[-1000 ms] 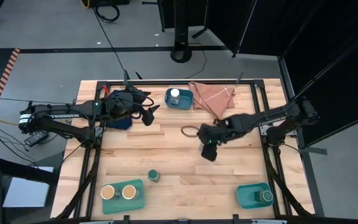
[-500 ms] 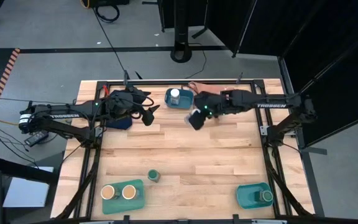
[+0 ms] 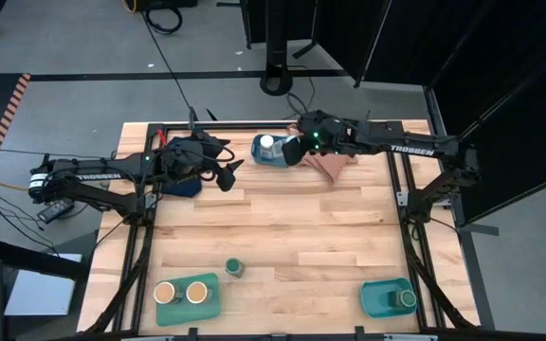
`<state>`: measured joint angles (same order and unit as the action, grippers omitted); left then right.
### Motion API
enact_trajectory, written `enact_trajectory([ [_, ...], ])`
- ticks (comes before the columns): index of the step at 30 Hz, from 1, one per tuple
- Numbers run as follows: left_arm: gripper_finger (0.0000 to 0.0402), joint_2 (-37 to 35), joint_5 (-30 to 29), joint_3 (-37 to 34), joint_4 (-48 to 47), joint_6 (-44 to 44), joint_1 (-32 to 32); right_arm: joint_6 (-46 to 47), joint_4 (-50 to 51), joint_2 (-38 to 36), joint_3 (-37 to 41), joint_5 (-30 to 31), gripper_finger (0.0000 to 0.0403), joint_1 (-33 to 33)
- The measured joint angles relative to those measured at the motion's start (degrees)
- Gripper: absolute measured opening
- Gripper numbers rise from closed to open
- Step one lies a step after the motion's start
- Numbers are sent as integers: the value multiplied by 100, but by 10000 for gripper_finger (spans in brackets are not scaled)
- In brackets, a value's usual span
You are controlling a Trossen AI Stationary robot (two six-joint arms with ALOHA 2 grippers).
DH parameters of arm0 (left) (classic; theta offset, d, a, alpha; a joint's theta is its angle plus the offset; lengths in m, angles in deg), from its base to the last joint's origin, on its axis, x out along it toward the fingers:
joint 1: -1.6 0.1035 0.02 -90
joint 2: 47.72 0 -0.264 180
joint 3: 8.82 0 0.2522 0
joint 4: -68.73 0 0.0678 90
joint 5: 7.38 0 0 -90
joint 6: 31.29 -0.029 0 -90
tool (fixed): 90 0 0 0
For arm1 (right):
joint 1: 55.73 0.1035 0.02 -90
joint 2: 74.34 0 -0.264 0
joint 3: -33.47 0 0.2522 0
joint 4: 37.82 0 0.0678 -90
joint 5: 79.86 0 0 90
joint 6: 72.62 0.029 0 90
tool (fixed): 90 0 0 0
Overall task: Sort spices by type
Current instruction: Put the white seasoning bottle into the blue bin
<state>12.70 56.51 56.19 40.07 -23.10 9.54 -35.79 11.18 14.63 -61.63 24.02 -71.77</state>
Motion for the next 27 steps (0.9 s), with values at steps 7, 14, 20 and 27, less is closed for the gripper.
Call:
enact_trajectory([
  [7, 351, 0, 0, 0, 0, 0, -1, 204, 40, 2, 0, 63, 206, -299],
  [14, 351, 0, 0, 0, 0, 0, -1, 191, 80, 7, -201, -43, 206, -507],
  [20, 351, 0, 0, 0, 0, 2, -1, 104, 607, 7, -549, -187, 206, -755],
  [27, 351, 0, 0, 0, -2, 2, 0, 145, 826, 38, -596, -610, 206, -949],
])
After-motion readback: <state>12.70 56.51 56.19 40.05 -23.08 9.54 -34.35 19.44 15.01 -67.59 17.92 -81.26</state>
